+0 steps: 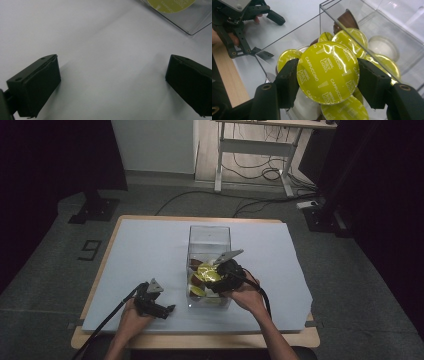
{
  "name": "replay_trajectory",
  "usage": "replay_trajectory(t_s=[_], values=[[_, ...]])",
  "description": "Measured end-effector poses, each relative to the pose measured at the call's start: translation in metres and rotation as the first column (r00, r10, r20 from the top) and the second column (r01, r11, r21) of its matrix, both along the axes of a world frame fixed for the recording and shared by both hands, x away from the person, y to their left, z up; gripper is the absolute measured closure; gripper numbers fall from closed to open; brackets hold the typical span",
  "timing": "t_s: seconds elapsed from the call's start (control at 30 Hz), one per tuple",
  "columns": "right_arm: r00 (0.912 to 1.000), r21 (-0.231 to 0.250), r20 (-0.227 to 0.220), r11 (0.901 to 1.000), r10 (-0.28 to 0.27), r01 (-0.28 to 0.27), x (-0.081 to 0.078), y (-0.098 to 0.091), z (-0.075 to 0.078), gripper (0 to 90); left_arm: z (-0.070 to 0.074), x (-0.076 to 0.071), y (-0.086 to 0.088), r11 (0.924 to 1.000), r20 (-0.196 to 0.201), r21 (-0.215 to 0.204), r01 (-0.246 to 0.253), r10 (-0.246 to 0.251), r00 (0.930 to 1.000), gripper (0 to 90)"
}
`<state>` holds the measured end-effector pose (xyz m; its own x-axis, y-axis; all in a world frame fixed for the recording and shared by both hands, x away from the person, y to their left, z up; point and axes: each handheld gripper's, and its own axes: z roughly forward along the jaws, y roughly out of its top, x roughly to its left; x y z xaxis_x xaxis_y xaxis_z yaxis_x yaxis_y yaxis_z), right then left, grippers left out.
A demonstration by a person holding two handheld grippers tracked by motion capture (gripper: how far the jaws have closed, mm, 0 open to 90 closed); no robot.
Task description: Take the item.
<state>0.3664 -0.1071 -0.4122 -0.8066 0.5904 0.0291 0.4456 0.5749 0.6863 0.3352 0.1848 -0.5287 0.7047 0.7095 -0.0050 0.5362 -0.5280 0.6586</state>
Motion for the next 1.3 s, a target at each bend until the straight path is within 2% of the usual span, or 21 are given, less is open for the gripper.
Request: replay_trajectory(t_s=[0.4, 0.83, 1.3], values=[[0.9993, 0.023, 0.019, 0.9992, -0.034, 0.033, -0.002, -0.017, 0.013, 37.9, 0.000, 0.000, 0.000, 1.0000, 0.000, 0.001, 0.000, 0.000, 1.0000, 0.0], [0.9965, 0.014, 0.037, 0.9971, -0.075, 0.074, -0.002, -0.037, 0.021, 38.0, 0.000, 0.000, 0.000, 1.0000, 0.000, 0.001, 0.000, 0.000, 1.0000, 0.0], [0.9888, 0.002, 0.062, 0.9908, -0.135, 0.136, -0.002, -0.061, 0.030, 38.0, 0.000, 0.000, 0.000, 1.0000, 0.000, 0.002, 0.000, 0.000, 1.0000, 0.0]])
